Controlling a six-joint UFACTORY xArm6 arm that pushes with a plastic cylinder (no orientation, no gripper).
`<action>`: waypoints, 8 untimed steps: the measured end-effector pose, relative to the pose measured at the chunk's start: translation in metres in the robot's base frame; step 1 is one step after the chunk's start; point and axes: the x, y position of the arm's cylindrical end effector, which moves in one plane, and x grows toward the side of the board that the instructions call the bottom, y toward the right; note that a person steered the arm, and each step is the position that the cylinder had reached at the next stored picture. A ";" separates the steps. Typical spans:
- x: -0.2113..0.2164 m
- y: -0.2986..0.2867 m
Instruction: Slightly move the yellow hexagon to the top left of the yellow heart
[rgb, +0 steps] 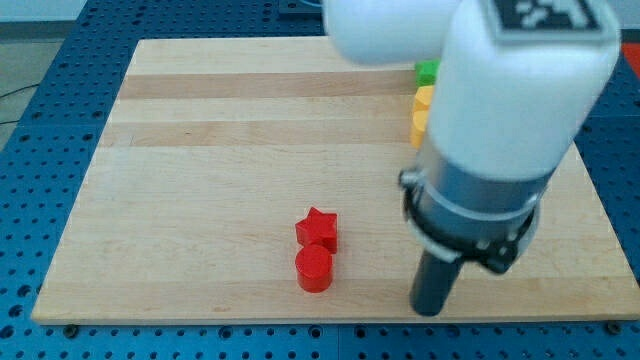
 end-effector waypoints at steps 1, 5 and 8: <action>-0.001 -0.028; -0.035 -0.085; -0.096 0.083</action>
